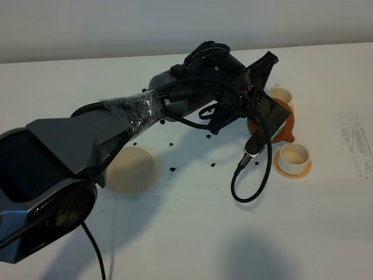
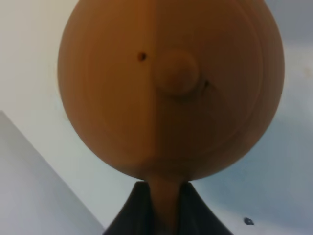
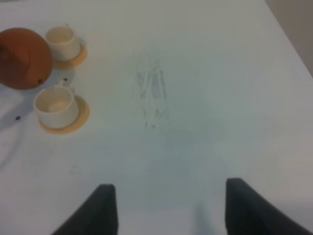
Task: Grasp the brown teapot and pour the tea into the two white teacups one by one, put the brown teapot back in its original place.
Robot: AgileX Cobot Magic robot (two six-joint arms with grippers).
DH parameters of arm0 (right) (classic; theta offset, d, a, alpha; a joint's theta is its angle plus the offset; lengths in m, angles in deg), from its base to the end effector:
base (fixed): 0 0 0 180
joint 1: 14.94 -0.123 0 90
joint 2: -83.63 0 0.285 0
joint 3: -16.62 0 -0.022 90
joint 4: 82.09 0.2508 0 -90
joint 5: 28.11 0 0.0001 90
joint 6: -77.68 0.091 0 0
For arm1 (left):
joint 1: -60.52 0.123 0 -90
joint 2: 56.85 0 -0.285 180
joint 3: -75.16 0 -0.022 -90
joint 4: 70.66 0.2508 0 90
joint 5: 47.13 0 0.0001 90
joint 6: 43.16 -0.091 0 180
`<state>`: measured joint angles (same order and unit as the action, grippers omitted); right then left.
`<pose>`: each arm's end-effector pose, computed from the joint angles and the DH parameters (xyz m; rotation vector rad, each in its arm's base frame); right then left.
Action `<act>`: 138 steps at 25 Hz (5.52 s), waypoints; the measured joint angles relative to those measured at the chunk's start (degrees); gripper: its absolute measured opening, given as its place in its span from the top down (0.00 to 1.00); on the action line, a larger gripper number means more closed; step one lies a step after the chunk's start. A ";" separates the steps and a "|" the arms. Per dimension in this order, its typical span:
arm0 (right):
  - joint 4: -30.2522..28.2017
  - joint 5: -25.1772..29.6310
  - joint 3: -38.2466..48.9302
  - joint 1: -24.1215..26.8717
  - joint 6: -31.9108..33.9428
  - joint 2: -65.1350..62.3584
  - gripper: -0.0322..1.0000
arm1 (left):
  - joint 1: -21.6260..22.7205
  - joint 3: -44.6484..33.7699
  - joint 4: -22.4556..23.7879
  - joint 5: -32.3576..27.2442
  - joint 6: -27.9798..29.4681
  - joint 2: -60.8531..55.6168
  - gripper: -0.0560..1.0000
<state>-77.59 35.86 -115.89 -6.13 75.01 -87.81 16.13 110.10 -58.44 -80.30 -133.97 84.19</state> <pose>-0.0064 0.0075 0.2783 0.1055 2.0895 -0.0266 0.3849 -0.3620 0.1858 2.3703 0.7939 0.5753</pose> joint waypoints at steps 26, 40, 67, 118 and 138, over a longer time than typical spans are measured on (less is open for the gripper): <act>0.00 0.00 0.00 0.00 0.00 0.00 0.51 | -0.81 0.00 1.08 4.28 -8.42 0.00 0.86; 0.00 0.00 0.00 0.00 0.00 0.00 0.51 | -1.72 0.00 3.87 4.49 -10.07 -0.16 0.86; 0.00 0.00 0.00 0.00 0.00 0.00 0.51 | -2.77 0.00 8.95 7.26 -10.19 -0.33 0.86; 0.00 0.00 0.00 0.00 0.00 0.00 0.51 | -2.77 0.00 11.52 11.59 -9.89 -0.44 0.86; 0.00 0.00 0.00 0.00 0.00 0.00 0.51 | -2.79 0.00 12.85 12.61 -10.35 -0.50 0.86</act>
<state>-77.59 35.86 -115.89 -6.13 75.01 -87.81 13.34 110.10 -45.59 -67.69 -144.31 83.70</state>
